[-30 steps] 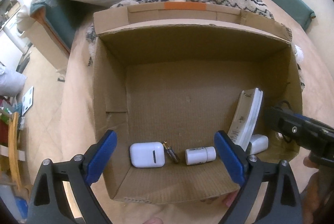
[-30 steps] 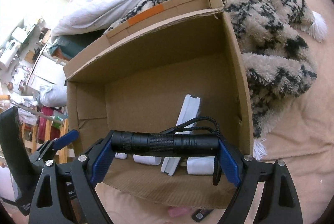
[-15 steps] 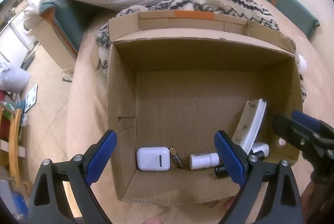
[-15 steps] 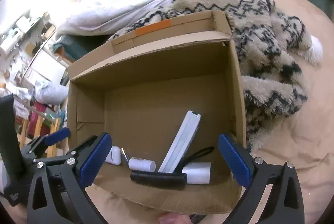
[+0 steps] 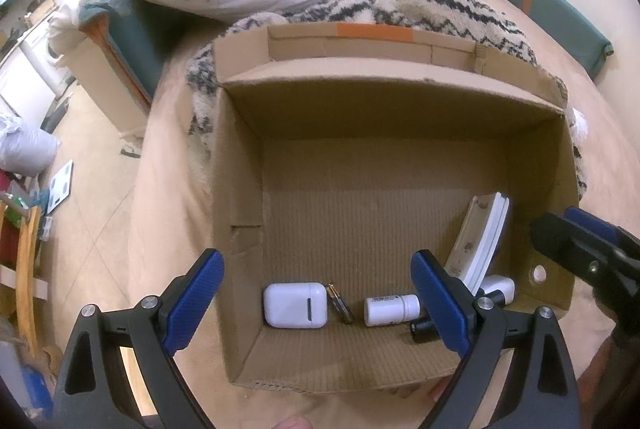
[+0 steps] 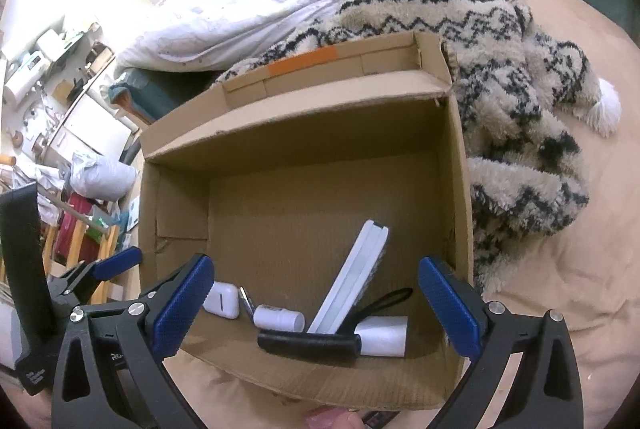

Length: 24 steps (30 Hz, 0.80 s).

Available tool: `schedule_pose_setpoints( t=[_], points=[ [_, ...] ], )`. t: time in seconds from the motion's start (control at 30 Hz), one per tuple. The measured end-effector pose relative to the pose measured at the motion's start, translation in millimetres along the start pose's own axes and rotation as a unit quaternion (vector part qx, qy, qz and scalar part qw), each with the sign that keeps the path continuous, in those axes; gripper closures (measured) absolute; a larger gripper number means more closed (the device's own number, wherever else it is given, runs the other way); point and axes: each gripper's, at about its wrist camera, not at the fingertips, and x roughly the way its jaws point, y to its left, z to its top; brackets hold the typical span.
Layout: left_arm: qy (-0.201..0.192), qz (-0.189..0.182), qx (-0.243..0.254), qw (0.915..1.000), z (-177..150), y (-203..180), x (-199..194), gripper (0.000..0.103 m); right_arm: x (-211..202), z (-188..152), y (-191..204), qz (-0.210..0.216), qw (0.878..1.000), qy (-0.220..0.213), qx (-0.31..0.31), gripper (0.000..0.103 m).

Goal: Organize rigid objects
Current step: 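Move both tools back toward the items beside the box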

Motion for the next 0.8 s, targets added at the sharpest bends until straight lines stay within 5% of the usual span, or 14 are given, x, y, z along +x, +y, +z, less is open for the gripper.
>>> schedule_pose_setpoints(
  t=[0.27,0.8],
  points=[
    [-0.029,0.007,-0.014,0.9995,-9,22,-34,0.009,-34,-5,-2,-0.001,1.0,-0.026,0.002,0.0],
    [0.021,0.014,-0.069,0.9973,-66,54,-46,0.009,-67,-61,-18,-0.039,0.999,-0.006,0.002,0.0]
  ],
)
